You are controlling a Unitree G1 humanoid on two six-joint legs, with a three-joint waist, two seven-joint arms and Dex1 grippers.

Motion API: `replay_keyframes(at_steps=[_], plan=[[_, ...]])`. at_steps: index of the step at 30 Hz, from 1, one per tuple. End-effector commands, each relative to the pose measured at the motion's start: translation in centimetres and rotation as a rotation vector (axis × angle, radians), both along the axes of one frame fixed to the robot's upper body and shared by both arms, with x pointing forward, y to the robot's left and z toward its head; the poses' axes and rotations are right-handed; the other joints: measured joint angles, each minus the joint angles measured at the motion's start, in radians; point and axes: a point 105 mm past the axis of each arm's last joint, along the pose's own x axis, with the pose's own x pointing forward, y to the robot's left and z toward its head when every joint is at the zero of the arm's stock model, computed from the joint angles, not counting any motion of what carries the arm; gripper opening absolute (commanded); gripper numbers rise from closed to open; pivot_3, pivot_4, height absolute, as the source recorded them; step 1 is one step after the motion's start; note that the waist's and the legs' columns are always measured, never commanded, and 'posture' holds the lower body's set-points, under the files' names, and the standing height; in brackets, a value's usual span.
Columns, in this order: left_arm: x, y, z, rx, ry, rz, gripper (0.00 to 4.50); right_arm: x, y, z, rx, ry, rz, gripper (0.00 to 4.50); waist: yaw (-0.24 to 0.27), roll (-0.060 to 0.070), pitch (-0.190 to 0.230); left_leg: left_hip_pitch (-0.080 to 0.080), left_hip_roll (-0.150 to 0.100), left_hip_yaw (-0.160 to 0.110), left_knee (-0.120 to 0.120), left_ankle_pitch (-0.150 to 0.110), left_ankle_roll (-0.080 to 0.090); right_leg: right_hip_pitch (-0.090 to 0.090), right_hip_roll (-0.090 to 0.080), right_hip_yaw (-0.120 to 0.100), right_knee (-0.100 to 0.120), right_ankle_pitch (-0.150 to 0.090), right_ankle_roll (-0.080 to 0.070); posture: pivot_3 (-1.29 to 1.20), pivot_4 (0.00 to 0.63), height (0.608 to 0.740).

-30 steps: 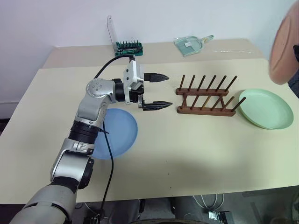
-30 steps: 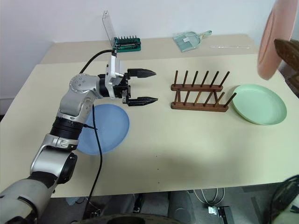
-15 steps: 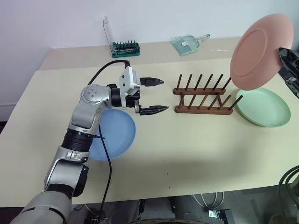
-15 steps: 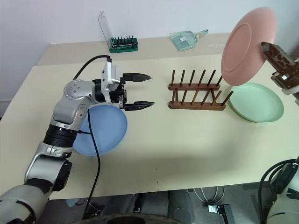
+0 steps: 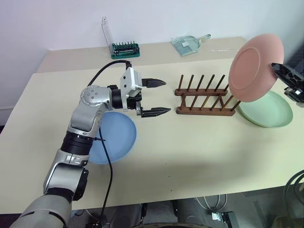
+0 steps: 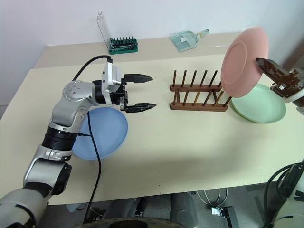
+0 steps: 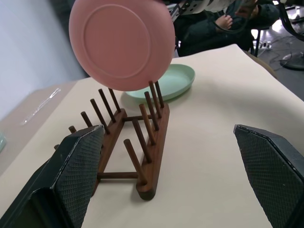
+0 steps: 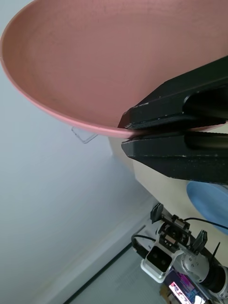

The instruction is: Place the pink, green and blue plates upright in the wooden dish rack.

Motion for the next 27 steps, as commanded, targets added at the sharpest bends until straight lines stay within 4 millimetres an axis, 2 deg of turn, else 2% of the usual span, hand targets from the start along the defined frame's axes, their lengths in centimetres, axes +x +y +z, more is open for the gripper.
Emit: replay_keyframes(at_steps=[1,10,14,20,21,24,26,27], plan=[[-0.3,0.3,1.1,-0.02,-0.043,-0.005,4.5,-0.3,0.0,0.8,-0.016,-0.045,0.004,0.05,0.001,0.0,0.0,0.0,0.0,0.0,0.0,0.0,0.0,0.0,0.0,0.0,0.0,0.0,0.0,0.0,0.15,0.74],[-0.2,0.2,1.2,-0.018,-0.045,-0.004,4.5,1.2,0.5,-1.2,-0.063,0.008,-0.06,0.05,0.0,0.0,0.0,0.0,0.0,0.0,0.0,0.0,0.0,0.0,0.0,0.0,0.0,0.0,0.0,0.0,0.15,0.74],[-0.3,0.2,1.2,-0.019,-0.04,-0.008,4.5,1.5,0.4,-0.6,-0.066,-0.015,-0.091,1.33,0.0,0.0,0.0,0.0,0.0,0.0,0.0,0.0,0.0,0.0,0.0,0.0,0.0,0.0,0.0,0.0,0.15,0.74],[-0.4,0.3,1.2,-0.022,-0.044,-0.006,4.5,1.8,0.2,0.2,-0.134,-0.07,-0.154,4.3,0.0,0.0,0.0,0.0,0.0,0.0,0.0,0.0,0.0,0.0,0.0,0.0,0.0,0.0,0.0,0.0,0.15,0.74],[-0.4,0.2,1.3,-0.026,-0.044,-0.008,4.5,2.0,0.0,0.2,-0.174,-0.091,-0.195,4.46,0.0,0.0,0.0,0.0,0.0,0.0,0.0,0.0,0.0,0.0,0.0,0.0,0.0,0.0,0.0,0.0,0.15,0.74],[-0.5,0.2,1.4,-0.032,-0.043,-0.012,4.5,2.2,-0.6,0.7,-0.277,-0.167,-0.3,4.46,-0.001,0.0,0.0,0.0,0.0,0.0,0.0,0.0,0.0,0.0,0.0,0.0,0.0,0.0,0.0,0.0,0.15,0.74],[-0.5,0.2,1.5,-0.042,-0.042,-0.02,4.5,1.8,-2.3,2.7,-0.372,-0.333,-0.509,4.46,-0.001,0.0,0.0,0.0,0.0,0.0,0.0,0.0,0.0,0.0,0.0,0.0,0.0,0.0,0.0,0.0,0.15,0.74],[-0.6,0.2,1.6,-0.047,-0.04,-0.027,4.5,1.3,-2.8,3.3,-0.356,-0.372,-0.551,4.46,0.0,0.0,0.0,0.0,0.0,0.0,0.0,0.0,-0.001,0.0,0.0,0.0,0.0,0.0,0.0,0.0,0.15,0.74]])
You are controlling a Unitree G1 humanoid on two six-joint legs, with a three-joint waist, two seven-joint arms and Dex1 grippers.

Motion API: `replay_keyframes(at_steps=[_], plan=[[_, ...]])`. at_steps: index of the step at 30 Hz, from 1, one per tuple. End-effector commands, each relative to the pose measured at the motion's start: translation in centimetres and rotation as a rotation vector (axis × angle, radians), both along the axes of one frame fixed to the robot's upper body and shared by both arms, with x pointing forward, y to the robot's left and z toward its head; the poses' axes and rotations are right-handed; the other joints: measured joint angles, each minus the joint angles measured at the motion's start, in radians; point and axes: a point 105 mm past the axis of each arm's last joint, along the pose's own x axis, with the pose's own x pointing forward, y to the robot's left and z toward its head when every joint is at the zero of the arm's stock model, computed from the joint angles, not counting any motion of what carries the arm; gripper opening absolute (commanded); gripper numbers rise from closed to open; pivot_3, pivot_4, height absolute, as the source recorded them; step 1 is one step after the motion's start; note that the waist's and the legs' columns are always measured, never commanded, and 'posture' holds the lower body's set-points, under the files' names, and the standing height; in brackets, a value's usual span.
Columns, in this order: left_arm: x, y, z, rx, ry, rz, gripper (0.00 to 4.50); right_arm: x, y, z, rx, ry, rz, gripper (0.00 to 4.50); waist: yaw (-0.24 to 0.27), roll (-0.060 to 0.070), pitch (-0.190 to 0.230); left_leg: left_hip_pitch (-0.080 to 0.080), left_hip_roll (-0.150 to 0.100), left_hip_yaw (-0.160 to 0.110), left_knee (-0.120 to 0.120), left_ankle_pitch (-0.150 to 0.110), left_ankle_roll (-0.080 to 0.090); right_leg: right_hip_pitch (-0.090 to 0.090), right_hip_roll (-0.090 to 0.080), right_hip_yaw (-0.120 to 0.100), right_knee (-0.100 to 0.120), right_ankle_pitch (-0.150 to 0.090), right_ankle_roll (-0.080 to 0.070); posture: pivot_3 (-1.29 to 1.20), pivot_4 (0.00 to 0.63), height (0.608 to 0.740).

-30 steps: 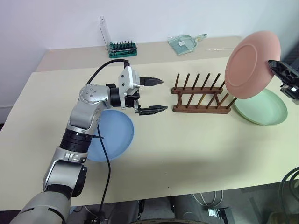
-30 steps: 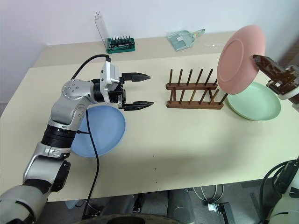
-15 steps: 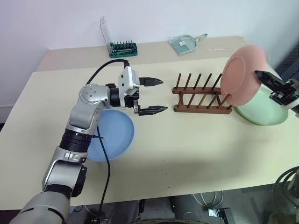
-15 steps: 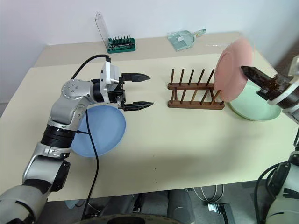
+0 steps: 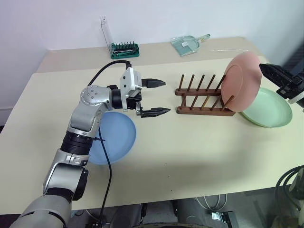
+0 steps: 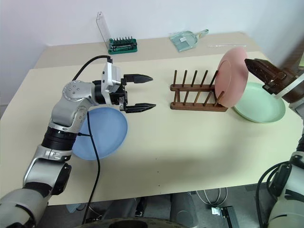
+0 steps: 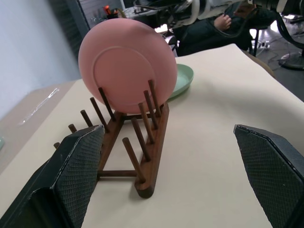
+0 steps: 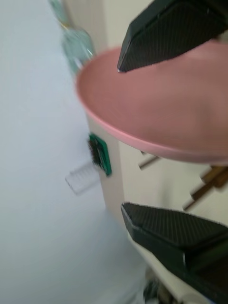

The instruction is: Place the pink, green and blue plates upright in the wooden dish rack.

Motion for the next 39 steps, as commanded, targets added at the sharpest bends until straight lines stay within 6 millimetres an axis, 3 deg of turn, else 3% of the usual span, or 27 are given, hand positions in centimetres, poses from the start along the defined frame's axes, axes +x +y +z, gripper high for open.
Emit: replay_keyframes(at_steps=[1,4,8,11,14,17,22,28,32,35,39], plan=[[-0.6,0.2,1.5,-0.041,-0.044,-0.021,4.5,-1.8,-2.2,4.2,-0.073,-0.269,-0.194,4.46,0.002,0.0,0.0,0.0,0.0,0.0,0.0,0.0,0.0,0.0,0.0,0.0,0.0,0.0,0.0,0.0,0.15,0.74],[-0.8,0.2,1.6,-0.039,-0.045,-0.034,4.5,-2.1,-3.8,3.4,-0.18,-0.237,-0.331,4.46,0.002,0.0,0.0,0.0,0.0,0.0,0.0,0.0,0.0,0.0,0.0,0.0,0.0,0.0,0.0,0.0,0.15,0.74],[-0.9,0.1,1.5,-0.025,-0.046,-0.05,4.5,-2.9,-5.6,0.2,-0.475,-0.086,-0.448,4.46,0.002,0.0,0.0,0.0,0.0,0.0,0.0,0.0,0.0,0.0,0.0,0.0,0.0,0.0,0.0,0.0,0.15,0.74],[-1.0,0.0,1.6,-0.025,-0.045,-0.059,4.5,-3.9,-6.1,-1.2,-0.519,-0.009,-0.446,4.46,-0.002,0.001,-0.001,0.001,0.0,0.001,0.0,0.0,0.0,0.0,0.0,0.001,0.0,0.0,0.0,0.0,0.15,0.74],[-1.0,-0.2,1.5,-0.023,-0.048,-0.066,4.5,-4.8,-6.0,-4.3,-0.67,0.131,-0.388,4.46,-0.004,0.002,-0.001,0.001,0.0,0.002,0.0,0.0,0.0,0.0,0.0,0.002,0.001,0.0,0.0,0.0,0.15,0.74],[-1.0,-0.4,1.4,-0.021,-0.049,-0.073,4.5,-4.8,-5.7,-5.3,-0.59,0.194,-0.345,4.46,-0.009,0.002,-0.001,0.002,0.0,0.002,0.0,0.0,0.0,0.001,0.001,0.002,0.001,0.0,0.0,0.0,0.15,0.74],[-1.0,-0.6,1.5,-0.02,-0.053,-0.081,4.5,-4.2,-4.2,-9.5,-0.755,0.333,-0.203,4.46,-0.008,0.002,-0.001,0.002,0.001,0.003,0.0,0.0,0.0,0.001,0.001,0.003,0.001,0.0,0.0,0.0,0.15,0.74],[-1.5,-0.1,1.4,-0.008,-0.051,-0.072,4.5,-3.1,-5.0,-12.4,-0.719,0.48,-0.195,4.46,-0.004,0.001,-0.001,0.002,0.0,0.003,0.001,0.0,0.0,0.001,0.001,0.003,0.0,0.0,0.0,0.0,0.15,0.74],[-1.6,0.2,1.3,0.0,-0.047,-0.062,4.5,-2.2,-5.3,-12.9,-0.663,0.523,-0.198,4.46,-0.004,0.001,-0.001,0.002,0.0,0.003,0.0,0.0,0.0,0.001,0.001,0.003,0.0,0.0,0.0,0.0,0.15,0.74],[-1.7,0.2,1.4,-0.001,-0.049,-0.056,4.5,-2.5,-5.3,-14.2,-0.659,0.597,-0.153,3.62,-0.003,0.001,-0.001,0.002,0.0,0.003,0.0,0.0,0.0,0.001,0.001,0.003,0.0,0.0,0.0,0.0,0.15,0.74],[-1.7,0.2,1.4,0.0,-0.051,-0.053,4.5,-2.6,-5.1,-15.2,-0.681,0.635,-0.124,1.6,-0.001,0.001,-0.001,0.001,0.0,0.002,0.0,0.0,0.0,0.001,0.001,0.002,0.0,0.0,0.0,0.0,0.15,0.74]])
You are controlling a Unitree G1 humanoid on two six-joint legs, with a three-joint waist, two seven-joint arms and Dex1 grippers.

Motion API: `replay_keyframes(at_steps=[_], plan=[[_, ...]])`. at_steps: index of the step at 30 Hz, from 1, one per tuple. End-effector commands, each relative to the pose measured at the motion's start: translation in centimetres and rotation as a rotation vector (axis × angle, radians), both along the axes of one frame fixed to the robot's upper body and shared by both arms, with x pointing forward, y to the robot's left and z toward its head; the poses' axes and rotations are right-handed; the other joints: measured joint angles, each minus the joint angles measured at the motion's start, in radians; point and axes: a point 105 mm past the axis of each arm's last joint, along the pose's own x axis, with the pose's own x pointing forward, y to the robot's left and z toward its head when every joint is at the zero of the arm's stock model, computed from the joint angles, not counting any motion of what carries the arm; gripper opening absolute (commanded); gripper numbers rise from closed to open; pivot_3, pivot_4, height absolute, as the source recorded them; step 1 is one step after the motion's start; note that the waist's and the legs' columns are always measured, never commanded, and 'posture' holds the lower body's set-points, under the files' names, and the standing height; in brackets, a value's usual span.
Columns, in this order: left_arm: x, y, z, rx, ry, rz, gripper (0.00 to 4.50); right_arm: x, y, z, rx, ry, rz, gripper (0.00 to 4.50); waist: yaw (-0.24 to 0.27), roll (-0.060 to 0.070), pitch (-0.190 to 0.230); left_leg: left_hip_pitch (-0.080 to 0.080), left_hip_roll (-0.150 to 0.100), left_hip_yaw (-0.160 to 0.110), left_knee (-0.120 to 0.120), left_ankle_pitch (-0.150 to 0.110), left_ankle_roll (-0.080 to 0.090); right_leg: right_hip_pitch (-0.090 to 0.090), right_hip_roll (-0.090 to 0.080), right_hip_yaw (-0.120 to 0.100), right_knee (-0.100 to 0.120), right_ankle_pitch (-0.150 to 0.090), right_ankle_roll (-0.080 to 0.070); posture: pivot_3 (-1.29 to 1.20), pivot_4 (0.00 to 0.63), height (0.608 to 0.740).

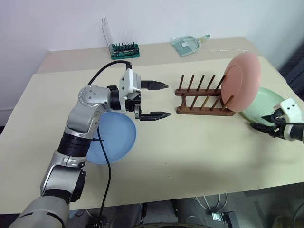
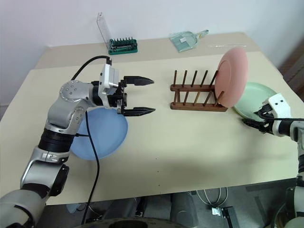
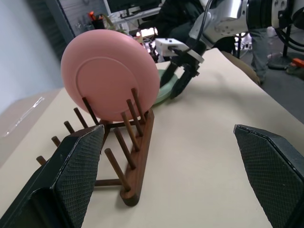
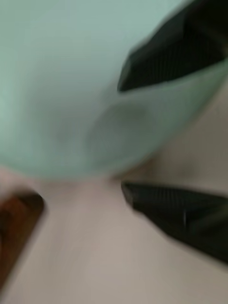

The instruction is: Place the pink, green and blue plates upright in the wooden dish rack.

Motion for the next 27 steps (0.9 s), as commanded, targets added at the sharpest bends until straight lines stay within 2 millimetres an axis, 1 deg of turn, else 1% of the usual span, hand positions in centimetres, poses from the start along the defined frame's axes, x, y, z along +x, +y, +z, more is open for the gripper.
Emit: replay_keyframes(at_steps=[1,3,6,11,12,13,14,15,17,19,20,21,22,24,25,27], plan=[[-0.3,0.3,1.1,-0.022,-0.041,0.002,4.5,0.0,-0.1,0.0,-0.01,0.007,0.013,1.06,0.0,0.0,0.0,0.0,0.0,0.0,0.0,0.0,0.0,0.0,0.0,0.0,0.0,0.0,0.0,0.0,0.15,0.74],[-0.3,0.3,1.1,-0.022,-0.042,0.004,4.5,0.1,-0.1,0.2,-0.008,0.001,0.014,0.04,-0.001,0.0,0.0,0.0,0.0,0.0,0.0,0.0,0.0,0.001,0.0,0.0,0.0,0.0,0.0,0.0,0.15,0.74],[-0.1,0.2,1.2,-0.025,-0.045,0.008,4.5,0.5,-0.9,1.2,-0.045,-0.046,-0.025,0.04,0.003,-0.002,-0.001,0.001,0.0,-0.001,0.0,0.0,0.0,0.001,0.001,-0.001,0.0,0.0,0.0,0.0,0.15,0.74],[0.0,0.2,1.3,-0.028,-0.048,0.011,4.5,1.5,-2.7,2.9,-0.103,-0.155,-0.146,0.04,0.001,-0.002,-0.001,0.0,-0.001,-0.001,0.0,0.0,0.0,0.001,-0.001,-0.001,0.0,0.0,0.0,0.0,0.15,0.74],[0.1,0.2,1.3,-0.031,-0.049,0.013,4.5,1.9,-3.2,3.8,-0.101,-0.202,-0.196,0.04,0.001,-0.002,-0.001,0.0,-0.001,-0.001,0.0,0.0,0.0,0.001,0.0,-0.001,0.0,0.0,0.0,0.0,0.15,0.74],[0.2,0.1,1.4,-0.033,-0.051,0.016,4.5,2.4,-4.2,5.2,-0.133,-0.278,-0.27,0.04,0.0,-0.002,0.0,0.0,-0.001,-0.001,0.0,0.0,0.0,0.001,0.0,-0.001,0.0,0.0,0.0,0.0,0.15,0.74],[0.3,0.1,1.4,-0.035,-0.054,0.019,4.5,2.8,-5.3,7.2,-0.137,-0.371,-0.36,0.04,0.0,-0.001,0.0,0.0,-0.001,-0.001,0.0,0.0,0.0,0.001,0.0,0.0,0.0,0.0,0.0,0.0,0.15,0.74],[0.3,0.1,1.5,-0.037,-0.055,0.021,4.5,3.0,-6.0,8.9,-0.121,-0.449,-0.419,0.04,-0.001,0.0,0.0,0.0,-0.001,0.0,0.0,0.0,0.0,0.0,-0.001,0.0,0.0,0.0,0.0,0.0,0.15,0.74],[0.4,0.1,1.5,-0.041,-0.057,0.023,4.5,3.9,-4.7,15.5,0.133,-0.738,-0.405,0.04,-0.007,0.001,0.001,0.0,-0.001,0.0,-0.001,0.0,-0.001,0.0,-0.001,0.0,0.0,0.0,0.0,0.0,0.15,0.74],[0.5,0.1,1.6,-0.043,-0.058,0.025,4.5,3.7,-3.5,19.7,0.288,-0.92,-0.337,0.04,-0.016,0.004,0.001,0.0,0.0,0.001,-0.002,0.0,-0.001,-0.001,0.0,0.001,-0.001,0.0,0.0,0.0,0.15,0.74],[0.5,0.1,1.6,-0.044,-0.058,0.026,4.5,3.3,-2.5,22.0,0.377,-1.007,-0.263,0.04,-0.02,0.003,0.001,0.0,0.0,0.001,-0.002,0.0,-0.001,-0.001,0.0,0.001,-0.001,0.0,0.0,0.0,0.15,0.74],[0.5,0.1,1.6,-0.046,-0.058,0.028,4.5,2.7,-1.3,24.0,0.426,-1.095,-0.174,0.04,-0.021,0.003,0.001,-0.001,0.001,0.0,-0.002,0.0,-0.001,-0.001,0.002,0.0,-0.001,0.0,-0.001,0.0,0.15,0.74],[0.6,0.1,1.6,-0.048,-0.058,0.029,4.5,2.0,0.0,25.6,0.526,-1.148,-0.071,0.04,-0.022,0.003,0.001,-0.001,0.002,-0.001,-0.003,0.0,-0.001,-0.001,0.002,0.0,-0.001,0.0,-0.001,0.0,0.15,0.74],[0.6,0.1,1.6,-0.051,-0.058,0.031,4.5,1.2,2.1,27.0,0.657,-1.165,0.08,0.04,-0.022,0.003,0.001,-0.001,0.002,-0.001,-0.003,0.0,0.0,-0.001,0.002,0.0,-0.002,0.0,0.0,0.0,0.15,0.74],[0.7,0.1,1.6,-0.051,-0.054,0.033,4.5,0.6,3.9,28.0,0.801,-1.148,0.193,0.04,-0.022,0.002,0.001,-0.001,0.002,-0.001,-0.002,0.0,0.0,-0.001,0.002,0.0,-0.002,0.0,0.0,0.0,0.15,0.74],[0.7,0.2,1.6,-0.056,-0.046,0.038,4.5,-0.8,7.8,28.9,0.968,-1.057,0.408,0.04,-0.022,0.003,0.001,-0.001,0.001,-0.001,-0.001,0.0,0.0,-0.001,0.002,0.0,-0.001,0.0,0.0,0.0,0.15,0.74]])
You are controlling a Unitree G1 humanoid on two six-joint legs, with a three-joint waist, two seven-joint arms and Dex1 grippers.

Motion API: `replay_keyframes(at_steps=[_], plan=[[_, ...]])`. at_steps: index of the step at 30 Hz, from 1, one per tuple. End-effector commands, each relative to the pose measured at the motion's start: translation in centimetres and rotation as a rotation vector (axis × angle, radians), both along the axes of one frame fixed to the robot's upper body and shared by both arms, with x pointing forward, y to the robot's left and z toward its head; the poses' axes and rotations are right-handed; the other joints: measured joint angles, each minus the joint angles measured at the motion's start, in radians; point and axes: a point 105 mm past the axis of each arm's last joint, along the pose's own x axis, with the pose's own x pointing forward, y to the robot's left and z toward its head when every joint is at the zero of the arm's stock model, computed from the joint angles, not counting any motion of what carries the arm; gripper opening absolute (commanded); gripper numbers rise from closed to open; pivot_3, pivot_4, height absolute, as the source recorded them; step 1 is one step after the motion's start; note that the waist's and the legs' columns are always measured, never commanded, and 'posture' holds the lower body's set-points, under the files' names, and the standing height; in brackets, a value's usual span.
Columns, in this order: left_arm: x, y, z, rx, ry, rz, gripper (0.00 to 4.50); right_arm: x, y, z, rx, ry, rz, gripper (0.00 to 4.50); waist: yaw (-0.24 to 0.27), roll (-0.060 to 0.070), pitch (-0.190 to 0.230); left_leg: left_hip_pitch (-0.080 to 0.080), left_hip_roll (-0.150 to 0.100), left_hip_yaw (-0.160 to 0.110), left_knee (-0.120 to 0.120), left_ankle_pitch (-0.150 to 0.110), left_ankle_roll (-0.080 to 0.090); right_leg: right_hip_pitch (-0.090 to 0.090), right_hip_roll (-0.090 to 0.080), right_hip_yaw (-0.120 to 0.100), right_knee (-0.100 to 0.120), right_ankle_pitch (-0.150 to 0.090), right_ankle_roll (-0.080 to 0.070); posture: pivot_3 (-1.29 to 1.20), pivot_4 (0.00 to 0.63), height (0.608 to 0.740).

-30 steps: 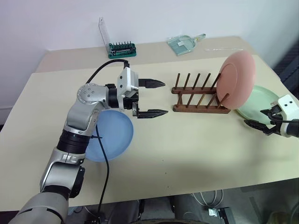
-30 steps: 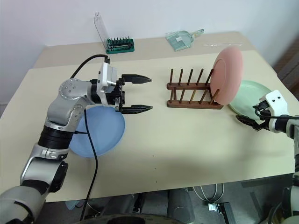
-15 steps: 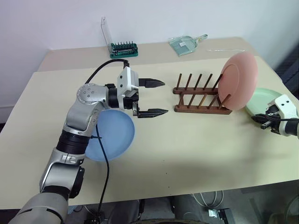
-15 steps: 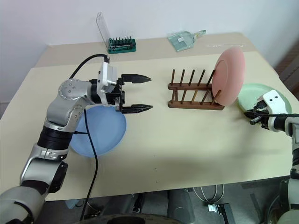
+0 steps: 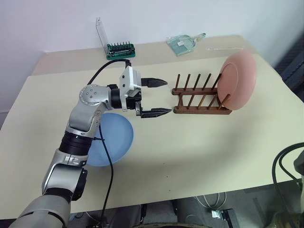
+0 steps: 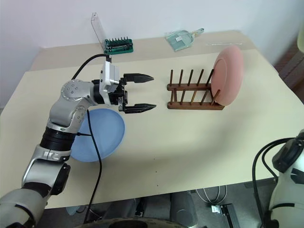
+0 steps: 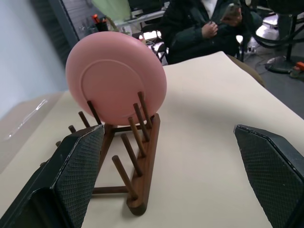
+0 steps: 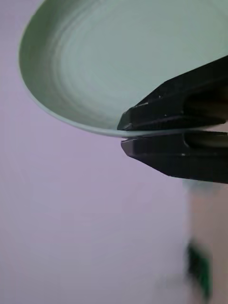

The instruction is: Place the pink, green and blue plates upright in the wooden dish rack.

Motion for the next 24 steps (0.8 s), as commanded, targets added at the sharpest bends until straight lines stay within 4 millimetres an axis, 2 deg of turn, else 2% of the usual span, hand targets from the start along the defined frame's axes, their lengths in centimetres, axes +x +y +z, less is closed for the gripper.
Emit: replay_keyframes(at_steps=[1,6,9,16,19,24], plan=[[-0.1,0.1,1.5,-0.03,-0.046,0.004,4.5,-3.2,6.0,2.9,0.038,-0.091,0.416,0.04,-0.001,0.0,0.0,0.0,0.0,0.0,0.0,0.0,0.0,0.0,0.0,0.0,0.0,0.0,0.0,0.0,0.15,0.74],[-0.1,0.1,1.4,-0.029,-0.049,0.006,4.5,-4.0,9.1,2.1,0.119,-0.011,0.633,0.04,0.009,0.001,0.0,0.0,0.0,-0.001,0.0,0.0,0.0,-0.001,0.0,0.0,0.001,0.0,0.0,0.0,0.15,0.74],[0.0,0.2,1.5,-0.032,-0.05,0.009,4.5,-3.5,11.1,0.1,0.129,0.06,0.7,0.04,0.018,0.001,0.0,0.0,-0.001,-0.001,0.0,0.0,0.0,-0.001,-0.001,0.0,0.001,0.0,0.0,0.0,0.15,0.74],[-0.1,0.3,1.4,-0.028,-0.053,0.016,4.5,-2.1,12.7,-4.7,0.164,0.231,0.718,0.04,0.022,0.001,0.0,-0.001,-0.001,-0.001,0.001,0.0,0.0,-0.001,-0.001,0.0,0.001,0.0,-0.001,0.0,0.15,0.74],[-0.1,0.4,1.4,-0.028,-0.053,0.02,4.5,-1.9,12.7,-5.5,0.163,0.252,0.693,0.04,0.02,0.001,0.0,-0.001,-0.001,0.0,0.001,0.0,0.0,-0.002,-0.001,0.0,0.001,0.0,0.0,0.0,0.15,0.74],[-0.2,0.5,1.3,-0.026,-0.053,0.024,4.5,-2.0,12.5,-5.6,0.167,0.249,0.678,0.04,0.021,0.001,0.0,0.0,-0.001,0.0,0.001,0.0,0.0,-0.002,-0.001,0.0,0.001,0.0,-0.001,0.0,0.15,0.74]])
